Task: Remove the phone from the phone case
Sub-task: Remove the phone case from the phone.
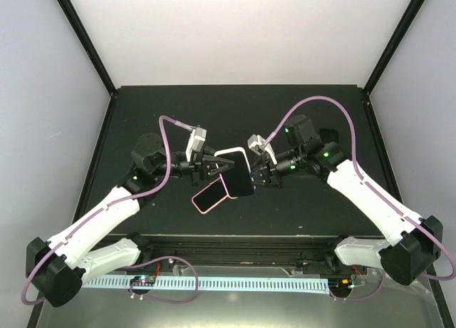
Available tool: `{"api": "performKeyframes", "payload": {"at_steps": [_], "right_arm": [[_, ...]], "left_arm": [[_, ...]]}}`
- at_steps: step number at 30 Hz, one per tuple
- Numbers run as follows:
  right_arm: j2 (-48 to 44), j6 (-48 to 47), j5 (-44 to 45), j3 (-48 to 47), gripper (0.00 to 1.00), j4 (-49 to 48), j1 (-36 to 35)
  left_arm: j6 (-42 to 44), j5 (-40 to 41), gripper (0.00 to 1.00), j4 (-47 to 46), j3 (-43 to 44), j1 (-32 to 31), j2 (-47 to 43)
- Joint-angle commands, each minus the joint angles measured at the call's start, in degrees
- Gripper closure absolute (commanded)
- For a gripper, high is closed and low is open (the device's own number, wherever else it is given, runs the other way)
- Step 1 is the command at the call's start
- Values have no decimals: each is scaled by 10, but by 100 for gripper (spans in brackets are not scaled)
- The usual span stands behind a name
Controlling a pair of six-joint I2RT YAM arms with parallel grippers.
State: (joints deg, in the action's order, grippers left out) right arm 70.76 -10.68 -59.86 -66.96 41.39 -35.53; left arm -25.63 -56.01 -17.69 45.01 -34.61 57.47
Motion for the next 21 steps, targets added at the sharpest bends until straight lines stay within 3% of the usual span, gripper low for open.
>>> {"api": "performKeyframes", "payload": {"at_steps": [1,3,4,9,10,15,21], "right_arm": [[-15,137,-162,40,88,-248,-9],[-25,193,-167,87,99,-303,9],[-27,215,-168,108,99,-322,19],[-16,260,-135,202,99,-349,78],[-15,285,-119,226,99,-376,88],[13,355,-24,288,99,-435,121],[142,380,25,223,99,-345,125]], "left_arm": [[25,207,89,107,6,-21,46],[31,300,82,119,27,-20,53],[34,351,78,120,37,-20,57],[49,509,39,132,78,-20,73],[51,541,36,138,83,-21,71],[92,659,31,168,71,-48,66],[174,795,31,163,8,-182,92]]}}
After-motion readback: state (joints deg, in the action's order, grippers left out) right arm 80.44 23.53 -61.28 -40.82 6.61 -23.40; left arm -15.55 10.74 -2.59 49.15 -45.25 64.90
